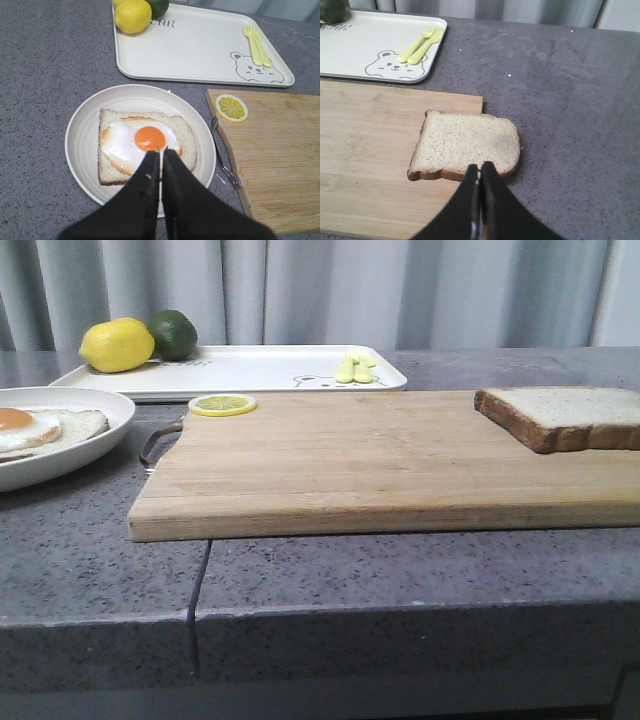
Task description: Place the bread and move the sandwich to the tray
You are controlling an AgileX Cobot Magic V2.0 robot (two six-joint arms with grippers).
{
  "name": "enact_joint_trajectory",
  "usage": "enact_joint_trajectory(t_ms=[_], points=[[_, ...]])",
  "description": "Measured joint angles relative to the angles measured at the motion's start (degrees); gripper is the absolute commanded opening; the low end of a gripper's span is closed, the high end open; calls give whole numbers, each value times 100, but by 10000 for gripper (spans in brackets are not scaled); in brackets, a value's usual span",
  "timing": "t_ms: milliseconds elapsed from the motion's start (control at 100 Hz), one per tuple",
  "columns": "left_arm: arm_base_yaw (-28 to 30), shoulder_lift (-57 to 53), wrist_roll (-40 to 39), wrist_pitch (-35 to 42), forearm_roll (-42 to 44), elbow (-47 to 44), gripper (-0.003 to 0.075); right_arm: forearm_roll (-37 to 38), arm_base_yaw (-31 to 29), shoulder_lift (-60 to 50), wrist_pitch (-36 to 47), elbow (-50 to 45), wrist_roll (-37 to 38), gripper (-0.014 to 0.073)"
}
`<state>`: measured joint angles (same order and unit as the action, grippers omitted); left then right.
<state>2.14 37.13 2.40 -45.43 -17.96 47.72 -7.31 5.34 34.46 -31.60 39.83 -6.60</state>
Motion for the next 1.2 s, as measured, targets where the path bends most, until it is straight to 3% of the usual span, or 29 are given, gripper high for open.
enact_joint_trajectory(t_ms=[390, 480, 700, 810, 1200], points=[[0, 248, 147, -39, 0, 95, -15, -251, 0, 291, -231, 101, 0, -54], [0, 248, 147, -39, 0, 95, 29, -264, 0, 291, -231, 103, 0, 27], [0, 248, 163, -99, 0, 95, 287, -287, 0, 291, -231, 103, 0, 351], [0, 248, 173, -185, 0, 95, 327, -301, 0, 291, -231, 103, 0, 441], [0, 248, 185, -268, 0, 100, 313, -305, 0, 291, -231, 103, 0, 448]])
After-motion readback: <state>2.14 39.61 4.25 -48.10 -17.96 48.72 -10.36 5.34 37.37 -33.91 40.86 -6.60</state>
